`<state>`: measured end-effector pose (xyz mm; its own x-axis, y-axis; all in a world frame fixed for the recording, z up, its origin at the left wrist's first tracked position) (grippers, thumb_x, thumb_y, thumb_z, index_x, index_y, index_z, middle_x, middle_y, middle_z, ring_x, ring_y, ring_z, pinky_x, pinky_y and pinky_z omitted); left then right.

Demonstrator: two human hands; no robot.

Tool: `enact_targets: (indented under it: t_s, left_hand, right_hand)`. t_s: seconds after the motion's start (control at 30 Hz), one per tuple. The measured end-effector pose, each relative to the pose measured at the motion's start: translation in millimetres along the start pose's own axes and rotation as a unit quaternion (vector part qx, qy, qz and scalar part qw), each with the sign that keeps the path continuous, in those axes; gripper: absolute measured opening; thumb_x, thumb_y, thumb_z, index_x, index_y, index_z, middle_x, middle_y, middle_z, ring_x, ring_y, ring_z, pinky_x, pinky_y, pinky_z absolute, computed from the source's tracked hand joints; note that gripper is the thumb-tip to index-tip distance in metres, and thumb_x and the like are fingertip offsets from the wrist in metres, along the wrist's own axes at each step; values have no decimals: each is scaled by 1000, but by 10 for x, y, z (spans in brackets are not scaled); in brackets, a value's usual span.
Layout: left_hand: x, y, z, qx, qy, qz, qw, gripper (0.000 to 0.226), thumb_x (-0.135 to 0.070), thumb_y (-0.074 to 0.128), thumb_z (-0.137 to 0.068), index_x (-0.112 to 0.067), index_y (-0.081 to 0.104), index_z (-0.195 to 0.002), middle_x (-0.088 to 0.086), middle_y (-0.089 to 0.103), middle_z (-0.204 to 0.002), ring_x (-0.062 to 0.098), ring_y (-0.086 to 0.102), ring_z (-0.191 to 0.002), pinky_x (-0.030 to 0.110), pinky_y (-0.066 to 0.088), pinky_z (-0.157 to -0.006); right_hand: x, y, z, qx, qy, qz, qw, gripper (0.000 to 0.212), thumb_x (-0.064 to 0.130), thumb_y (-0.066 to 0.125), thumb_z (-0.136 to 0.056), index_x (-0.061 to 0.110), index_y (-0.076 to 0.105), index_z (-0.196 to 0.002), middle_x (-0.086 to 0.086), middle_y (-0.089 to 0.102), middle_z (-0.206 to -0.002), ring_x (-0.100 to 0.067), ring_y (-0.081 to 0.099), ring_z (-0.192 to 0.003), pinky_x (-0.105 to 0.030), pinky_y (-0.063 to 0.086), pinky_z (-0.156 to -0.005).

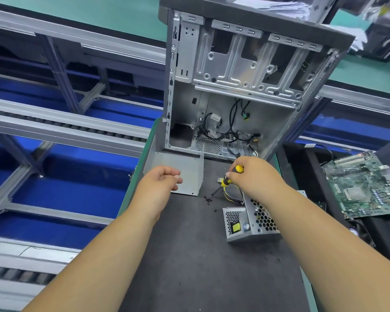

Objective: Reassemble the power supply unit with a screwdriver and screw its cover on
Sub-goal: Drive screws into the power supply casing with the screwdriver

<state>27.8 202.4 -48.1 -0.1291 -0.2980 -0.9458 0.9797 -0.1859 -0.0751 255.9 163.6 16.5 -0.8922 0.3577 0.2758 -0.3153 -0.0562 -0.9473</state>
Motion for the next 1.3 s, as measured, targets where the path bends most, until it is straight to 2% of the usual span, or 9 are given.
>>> enact_targets:
  t_s: [0.2,0.4,0.63,0.8,0.9,0.97,1.13,1.3]
  left_hand:
    - [35,58,2,9,-1,-4,1000,15,-9,58,-90,-20,67,-96,-5,73,-87,10,62,-75,23,43,-68]
    - [91,102,3,15,-3,-8,1000,16,-9,58,-89,-21,67,-94,-6,73,-85,12,62,-78,25,43,-69]
    - [87,223,25,31,-1,-12,999,17,-6,58,-88,-20,66,-93,-3,73,-84,13,61,-76,24,43,-67]
    - [128,321,63,33,-15,-30,999,17,-6,57,-88,-19,66,-92,3,71,-88,15,59,-75,27,45,-72]
    - [165,423,88,46,-24,-32,998,14,-6,54,-91,-14,65,-94,6,70,-89,16,60,-75,30,48,-74]
    - [147,533,107,62,-31,-5,998,11,-7,53,-95,-9,64,-94,7,69,-86,15,61,-72,26,50,-68]
    - [-37,817,160,108,-44,96,988,20,-14,47,-101,-12,66,-95,5,65,-81,10,58,-65,16,52,-58]
    - [-186,961,240,144,-19,133,980,29,-16,49,-101,-16,74,-86,0,60,-76,6,52,-62,16,48,-57]
  right_hand:
    - [11,44,31,25,-2,-4,1000,10,38,60,-90,29,66,-90,9,60,-77,-19,57,-77,-35,45,-78]
    - [-21,-125,95,-20,15,-19,1000,11,37,59,-91,28,66,-88,6,65,-85,-21,60,-87,-40,47,-89]
    - [3,-262,161,-36,8,-50,998,10,37,59,-90,30,64,-86,7,65,-85,-22,60,-89,-47,47,-92]
    - [14,-345,231,-58,-8,-74,996,11,37,60,-90,29,65,-84,10,62,-79,-21,60,-86,-46,48,-90]
    - [-58,-567,346,-109,-15,-128,986,11,38,63,-87,33,66,-79,12,59,-71,-14,56,-76,-33,44,-69]
    - [-115,-765,456,-138,-20,-188,972,12,37,64,-87,32,67,-77,9,60,-70,-11,56,-72,-29,40,-62]
    - [-190,-1076,702,-166,-29,-283,944,11,32,66,-87,28,70,-77,-11,63,-83,-21,59,-75,-32,47,-67]
    - [-292,-1085,846,-159,-41,-315,935,12,29,66,-88,27,70,-78,-15,61,-81,-26,58,-75,-37,51,-70]
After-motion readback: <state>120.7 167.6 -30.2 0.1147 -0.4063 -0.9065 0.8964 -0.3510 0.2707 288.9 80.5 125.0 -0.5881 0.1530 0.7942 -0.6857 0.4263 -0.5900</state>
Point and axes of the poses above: each hand's wrist, its own z-axis away from the middle knuckle, its own y-axis out of the palm, x = y × z, the point moved 7 cm from there along -z, towards the middle knuckle
